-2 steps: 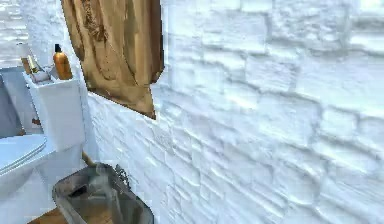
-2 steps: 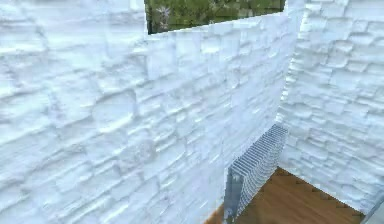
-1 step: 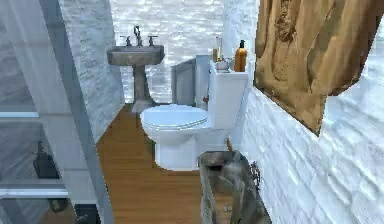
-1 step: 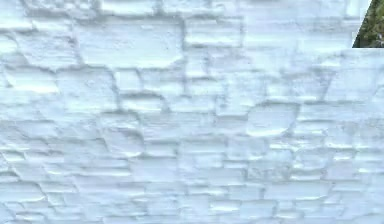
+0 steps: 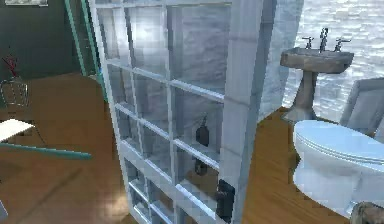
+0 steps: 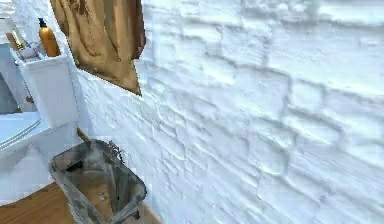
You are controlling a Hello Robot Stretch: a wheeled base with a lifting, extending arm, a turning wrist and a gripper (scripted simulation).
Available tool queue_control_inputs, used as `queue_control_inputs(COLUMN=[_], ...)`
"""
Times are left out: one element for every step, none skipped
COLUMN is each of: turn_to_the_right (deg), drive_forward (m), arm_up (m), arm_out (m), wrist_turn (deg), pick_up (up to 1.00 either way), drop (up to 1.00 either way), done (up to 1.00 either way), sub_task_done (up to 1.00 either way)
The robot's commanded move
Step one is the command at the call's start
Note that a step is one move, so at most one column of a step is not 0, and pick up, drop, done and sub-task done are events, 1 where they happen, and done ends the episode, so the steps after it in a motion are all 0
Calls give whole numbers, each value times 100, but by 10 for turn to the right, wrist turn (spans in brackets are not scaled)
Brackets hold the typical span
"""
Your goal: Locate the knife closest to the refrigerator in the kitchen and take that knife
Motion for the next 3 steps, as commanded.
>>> queue_control_inputs(turn_to_the_right=[-300, 0, -60], drive_forward=[0, 100, 0], arm_up=[0, 0, 0], arm_out=[0, 0, 0], wrist_turn=[0, 0, 0], pick_up=[0, 0, 0], drop=[0, 0, 0], done=[0, 0, 0], sub_task_done=[0, 0, 0])
